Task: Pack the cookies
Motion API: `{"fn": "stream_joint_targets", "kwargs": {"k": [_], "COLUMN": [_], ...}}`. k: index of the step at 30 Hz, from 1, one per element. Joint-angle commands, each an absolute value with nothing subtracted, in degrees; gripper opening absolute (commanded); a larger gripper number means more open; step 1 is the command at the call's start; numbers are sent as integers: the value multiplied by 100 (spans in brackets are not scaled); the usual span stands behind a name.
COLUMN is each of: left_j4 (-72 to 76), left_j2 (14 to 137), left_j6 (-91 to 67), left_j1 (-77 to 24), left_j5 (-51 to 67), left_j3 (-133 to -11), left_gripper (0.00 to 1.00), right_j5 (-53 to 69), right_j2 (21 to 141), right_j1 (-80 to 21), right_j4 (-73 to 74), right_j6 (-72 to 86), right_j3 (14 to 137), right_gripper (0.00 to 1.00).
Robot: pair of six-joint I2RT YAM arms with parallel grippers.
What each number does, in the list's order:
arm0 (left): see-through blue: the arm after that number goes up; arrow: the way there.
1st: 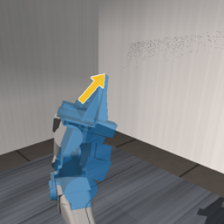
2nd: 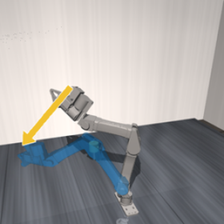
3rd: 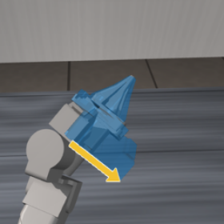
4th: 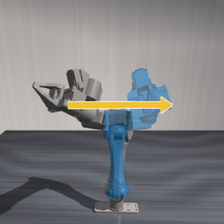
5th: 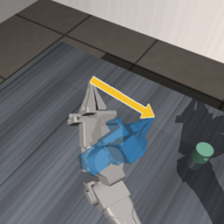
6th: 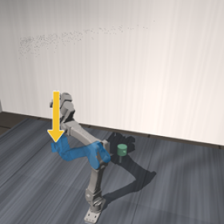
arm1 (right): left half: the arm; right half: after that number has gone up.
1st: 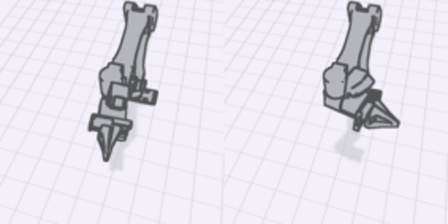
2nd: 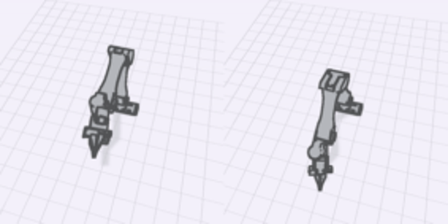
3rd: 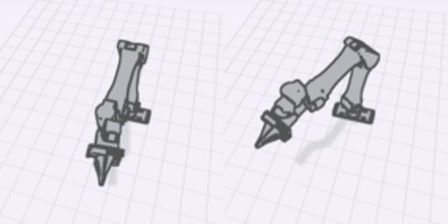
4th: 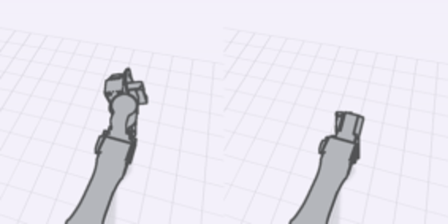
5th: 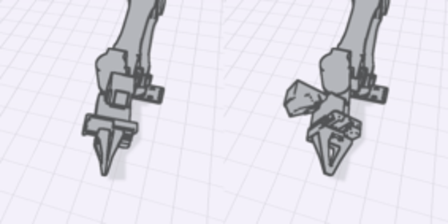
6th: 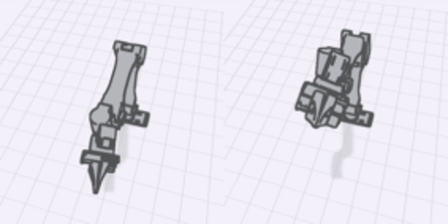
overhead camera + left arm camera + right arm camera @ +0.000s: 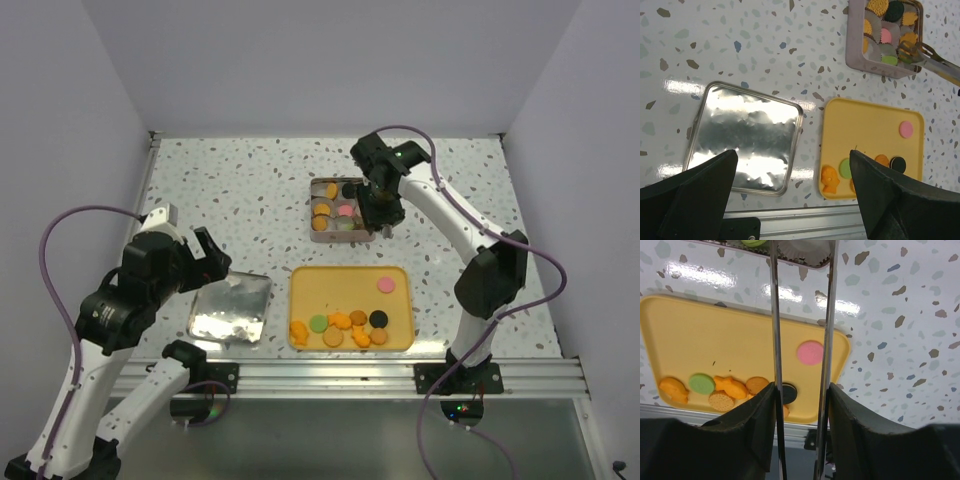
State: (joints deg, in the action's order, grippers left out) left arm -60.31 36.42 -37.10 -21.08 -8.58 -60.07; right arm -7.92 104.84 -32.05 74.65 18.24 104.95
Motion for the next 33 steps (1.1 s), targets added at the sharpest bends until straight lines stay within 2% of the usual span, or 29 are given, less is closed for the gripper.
{"fn": "stream_joint_targets", "kwargs": {"k": [1,7,23,27,33], "left_j4": [-5730,-5669,-5300,-5195,-5098], "left_j2": [3726,3770,3867,3990,4087], "left_j6": [-3542,-3524,-3533,-3498,-3515], "left_j1": [-2136,-2136,-2136,-2136,-2136], "left_j5": [-844,-826,-677,-589,-484], "left_j3": [-6152,-6126,-5845,-5862,-5898], "left_gripper": [100,100,100,100,100], "right_j5": [-747,-844,-1045,-959,-159], "right_j2": [10187,10213,9774,9231,8640], "right_j1": [-3147,-3094,-3041,-2813,-1461], "right_j4": [7242,7347,7971,7762,6909], "right_j6": [1723,1679,1608,1635,1486], "right_j3": [10520,10748,11294,10873,9503], "right_gripper": [47,52,52,52,52]}}
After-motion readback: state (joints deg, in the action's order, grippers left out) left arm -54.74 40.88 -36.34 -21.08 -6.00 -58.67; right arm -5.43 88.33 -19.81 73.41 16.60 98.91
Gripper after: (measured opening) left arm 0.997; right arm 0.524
